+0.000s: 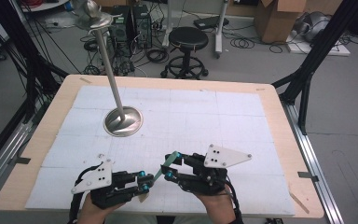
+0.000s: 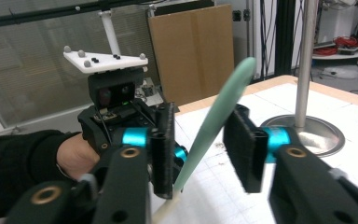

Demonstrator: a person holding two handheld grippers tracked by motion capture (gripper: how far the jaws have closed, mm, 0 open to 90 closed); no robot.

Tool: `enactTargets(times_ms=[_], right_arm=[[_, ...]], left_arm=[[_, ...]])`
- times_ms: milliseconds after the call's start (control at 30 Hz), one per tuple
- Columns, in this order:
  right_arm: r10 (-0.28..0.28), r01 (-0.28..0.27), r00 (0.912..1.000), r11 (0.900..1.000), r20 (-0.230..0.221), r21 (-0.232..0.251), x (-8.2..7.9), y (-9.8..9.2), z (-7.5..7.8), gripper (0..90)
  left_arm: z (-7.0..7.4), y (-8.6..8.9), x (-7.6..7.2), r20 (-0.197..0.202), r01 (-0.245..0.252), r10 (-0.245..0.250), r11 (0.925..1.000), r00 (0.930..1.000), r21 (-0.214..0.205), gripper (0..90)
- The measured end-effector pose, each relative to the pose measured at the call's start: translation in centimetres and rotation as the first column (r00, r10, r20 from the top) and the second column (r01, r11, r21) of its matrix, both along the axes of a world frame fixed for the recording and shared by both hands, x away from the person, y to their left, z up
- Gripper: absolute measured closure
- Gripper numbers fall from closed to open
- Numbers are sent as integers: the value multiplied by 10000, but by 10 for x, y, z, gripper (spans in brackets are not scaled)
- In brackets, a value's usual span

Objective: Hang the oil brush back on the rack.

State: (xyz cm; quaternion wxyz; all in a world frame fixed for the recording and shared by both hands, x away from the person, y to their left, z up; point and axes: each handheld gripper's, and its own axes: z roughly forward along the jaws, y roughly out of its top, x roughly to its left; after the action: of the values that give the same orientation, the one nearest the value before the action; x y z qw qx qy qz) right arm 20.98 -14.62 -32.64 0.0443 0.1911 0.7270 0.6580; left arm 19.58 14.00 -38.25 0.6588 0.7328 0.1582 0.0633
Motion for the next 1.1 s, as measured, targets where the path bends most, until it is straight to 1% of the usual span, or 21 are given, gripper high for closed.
enactTargets(times_ms=[33, 67, 100, 267, 333, 433, 467, 500, 533, 600, 667, 733, 767, 800, 833, 867, 900, 967, 1000, 1033, 1100], right_arm=[[-27, 27, 10000, 10000, -24, 26, 0, 0, 0, 687], [27, -26, 9999, 10000, -152, 81, 1, 0, 0, 709], [74, -65, 9992, 9998, -396, 205, 2, -1, 0, 752], [158, -139, 9977, 9995, -654, 300, 3, -1, 1, 773], [248, -230, 9973, 9994, -697, 265, 3, 0, 2, 789], [502, -491, 9968, 9986, -624, 199, 2, 2, 3, 816], [544, -537, 9972, 9984, -510, 146, 2, 3, 4, 823], [485, -482, 9980, 9988, -410, 75, 1, 3, 5, 825], [590, -590, 9973, 9983, -439, 19, 2, 2, 5, 826], [725, -724, 9962, 9974, -486, 46, 3, 1, 6, 827], [927, -927, 9947, 9957, -452, 23, 4, -1, 7, 826], [1368, -1363, 9895, 9906, -473, 127, 6, -3, 8, 827], [1627, -1618, 9857, 9865, -435, 238, 6, -2, 8, 827], [2136, -2127, 9765, 9766, -292, 305, 8, -2, 9, 826], [2136, -2127, 9765, 9766, -292, 305, 8, -2, 9, 826], [2676, -2667, 9632, 9632, -260, 335, 9, 1, 9, 827], [2676, -2667, 9632, 9632, -260, 335, 9, 1, 9, 827], [3156, -3151, 9487, 9488, -204, 244, 11, 3, 10, 826], [3380, -3376, 9409, 9410, -213, 235, 12, 5, 10, 826], [3487, -3482, 9370, 9371, -205, 243, 13, 6, 10, 826], [3768, -3760, 9260, 9261, -254, 301, 16, 8, 10, 826]], left_arm=[[0, -1, 0, 10, 12, -12, 10000, 10000, 14, 816], [0, -1, 0, 29, 36, -37, 10000, 10000, 45, 816], [0, -1, 0, -1, 44, -44, 10000, 10000, 34, 816], [-1, -2, 0, 4, 107, -107, 9999, 9999, 60, 816], [-1, -2, 0, 5, 133, -133, 9998, 9999, 112, 816], [-2, -3, 0, 78, 259, -260, 9996, 9996, 58, 813], [-1, -3, 1, 67, 230, -230, 9997, 9997, 36, 734], [-1, -3, 3, -148, 157, -155, 9998, 9998, 97, 620], [-1, -2, 4, -255, 146, -144, 9998, 9996, 100, 558], [-1, -1, 6, -352, 229, -223, 9996, 9991, 189, 495], [-1, 1, 8, -582, 514, -507, 9986, 9970, 106, 444], [-1, 1, 9, -623, 812, -809, 9967, 9948, 20, 445], [-1, 0, 9, -696, 1011, -1009, 9949, 9925, -8, 451], [-1, -1, 8, -755, 1233, -1234, 9924, 9895, -58, 467], [-1, -2, 8, -781, 1467, -1468, 9892, 9861, -73, 467], [-2, -3, 7, -809, 1710, -1712, 9852, 9819, -93, 505], [-2, -5, 6, -823, 1908, -1909, 9816, 9781, -97, 505], [-3, -7, 5, -889, 2314, -2316, 9728, 9687, -132, 549], [-3, -8, 5, -905, 2429, -2431, 9700, 9658, -127, 580], [-3, -9, 5, -954, 2570, -2568, 9663, 9617, -104, 605], [-4, -9, 5, -966, 2726, -2719, 9621, 9575, -69, 635]])
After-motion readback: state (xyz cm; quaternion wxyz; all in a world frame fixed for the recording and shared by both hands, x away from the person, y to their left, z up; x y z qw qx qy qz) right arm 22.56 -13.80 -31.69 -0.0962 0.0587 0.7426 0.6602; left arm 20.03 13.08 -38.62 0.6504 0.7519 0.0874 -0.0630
